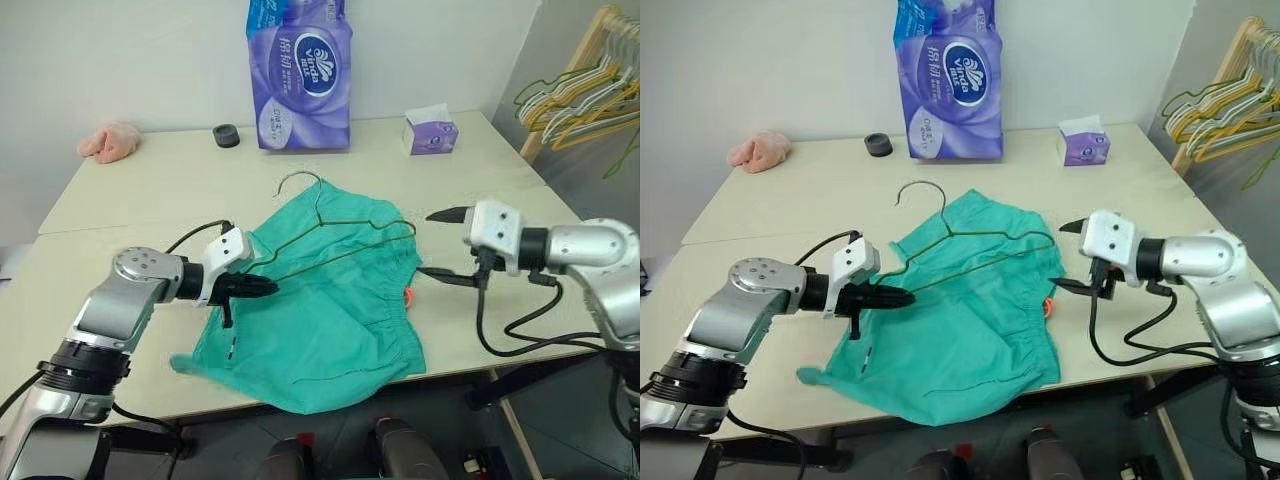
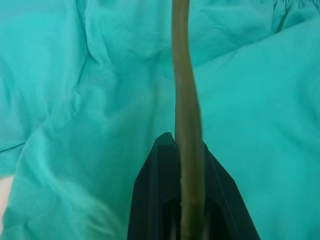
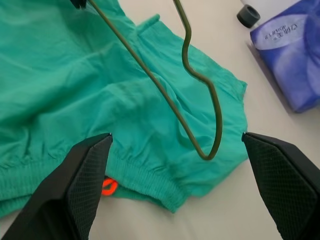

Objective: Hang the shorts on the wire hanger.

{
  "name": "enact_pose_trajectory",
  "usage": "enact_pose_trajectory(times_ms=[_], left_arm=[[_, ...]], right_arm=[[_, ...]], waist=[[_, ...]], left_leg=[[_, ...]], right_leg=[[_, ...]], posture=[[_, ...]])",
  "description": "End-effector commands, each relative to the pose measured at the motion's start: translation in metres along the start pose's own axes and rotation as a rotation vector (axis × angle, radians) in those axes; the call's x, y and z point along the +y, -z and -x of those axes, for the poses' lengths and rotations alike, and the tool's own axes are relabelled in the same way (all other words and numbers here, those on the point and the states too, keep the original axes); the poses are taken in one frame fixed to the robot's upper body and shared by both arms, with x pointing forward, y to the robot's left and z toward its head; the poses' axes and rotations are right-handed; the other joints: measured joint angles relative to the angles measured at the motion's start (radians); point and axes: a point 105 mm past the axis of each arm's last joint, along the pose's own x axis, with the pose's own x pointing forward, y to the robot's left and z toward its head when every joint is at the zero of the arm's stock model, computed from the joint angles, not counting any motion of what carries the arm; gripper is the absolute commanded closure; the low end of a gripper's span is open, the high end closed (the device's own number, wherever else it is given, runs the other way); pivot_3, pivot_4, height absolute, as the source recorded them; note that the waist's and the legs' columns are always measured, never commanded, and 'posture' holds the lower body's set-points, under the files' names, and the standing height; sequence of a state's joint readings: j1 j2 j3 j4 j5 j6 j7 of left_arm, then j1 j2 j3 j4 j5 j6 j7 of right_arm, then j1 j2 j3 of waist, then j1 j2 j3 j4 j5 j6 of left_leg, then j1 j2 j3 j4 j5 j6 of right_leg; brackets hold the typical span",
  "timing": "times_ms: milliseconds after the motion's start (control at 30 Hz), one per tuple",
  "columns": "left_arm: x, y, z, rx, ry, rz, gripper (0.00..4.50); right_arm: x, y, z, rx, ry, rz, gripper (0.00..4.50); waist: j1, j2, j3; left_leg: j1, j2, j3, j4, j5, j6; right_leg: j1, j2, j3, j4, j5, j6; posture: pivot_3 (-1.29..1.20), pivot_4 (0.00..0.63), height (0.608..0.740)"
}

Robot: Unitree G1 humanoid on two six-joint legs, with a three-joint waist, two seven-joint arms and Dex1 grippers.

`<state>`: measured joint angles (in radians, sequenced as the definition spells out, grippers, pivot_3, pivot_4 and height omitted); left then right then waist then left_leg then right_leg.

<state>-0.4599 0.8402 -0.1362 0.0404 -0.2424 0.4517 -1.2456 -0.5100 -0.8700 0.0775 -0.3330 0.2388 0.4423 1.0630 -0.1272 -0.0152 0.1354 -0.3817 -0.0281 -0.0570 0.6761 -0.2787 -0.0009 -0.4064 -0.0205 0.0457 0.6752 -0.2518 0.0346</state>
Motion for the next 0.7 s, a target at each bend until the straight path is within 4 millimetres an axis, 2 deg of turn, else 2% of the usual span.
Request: enact_pose_trajectory(times_ms=[33, 233, 367, 467, 700], left_arm=[[-0.003, -0.013, 0.002, 0.015, 0.03, -0.109, 4.5], [-0.012, -0.018, 0.0, 0.034, 0.089, -0.174, 4.5], [-0.014, -0.019, 0.0, 0.04, 0.092, -0.193, 4.5], [-0.016, -0.019, 0.0, 0.043, 0.095, -0.2, 4.5], [-0.021, -0.017, 0.002, 0.051, 0.105, -0.211, 4.5]], right_arm=[[0.009, -0.007, -0.005, 0.006, -0.067, -0.027, 0.02], [0.012, 0.001, -0.03, 0.08, -0.139, -0.05, 0.02], [0.016, 0.008, -0.039, 0.13, -0.227, -0.059, 0.02], [0.018, 0.012, -0.044, 0.152, -0.268, -0.07, 0.62], [0.025, 0.017, -0.046, 0.192, -0.318, -0.107, 3.15]], waist=[[0.0, 0.0, 0.0], [-0.001, 0.0, 0.001], [-0.002, 0.0, 0.001], [-0.001, 0.0, 0.002], [0.01, 0.001, 0.002]], left_leg=[[0.0, 0.0, 0.0, 0.0, 0.0, 0.0], [-0.001, 0.0, 0.001, 0.0, 0.0, 0.0], [-0.001, 0.0, 0.001, 0.0, 0.0, 0.0], [-0.001, 0.0, 0.001, 0.0, 0.0, 0.0], [-0.001, 0.0, 0.001, 0.0, 0.0, 0.0]], right_leg=[[0.0, 0.0, 0.0, 0.0, 0.0, 0.0], [0.0, 0.0, -0.001, -0.001, 0.0, 0.0], [0.0, 0.0, -0.002, -0.001, 0.0, 0.0], [0.0, 0.0, -0.001, -0.001, 0.0, 0.0], [-0.001, 0.0, -0.002, -0.001, 0.0, 0.0]], posture=[[-0.16, 0.113, 0.74], [-0.16, 0.113, 0.74], [-0.15, 0.113, 0.74], [-0.14, 0.112, 0.74], [-0.13, 0.113, 0.74]])
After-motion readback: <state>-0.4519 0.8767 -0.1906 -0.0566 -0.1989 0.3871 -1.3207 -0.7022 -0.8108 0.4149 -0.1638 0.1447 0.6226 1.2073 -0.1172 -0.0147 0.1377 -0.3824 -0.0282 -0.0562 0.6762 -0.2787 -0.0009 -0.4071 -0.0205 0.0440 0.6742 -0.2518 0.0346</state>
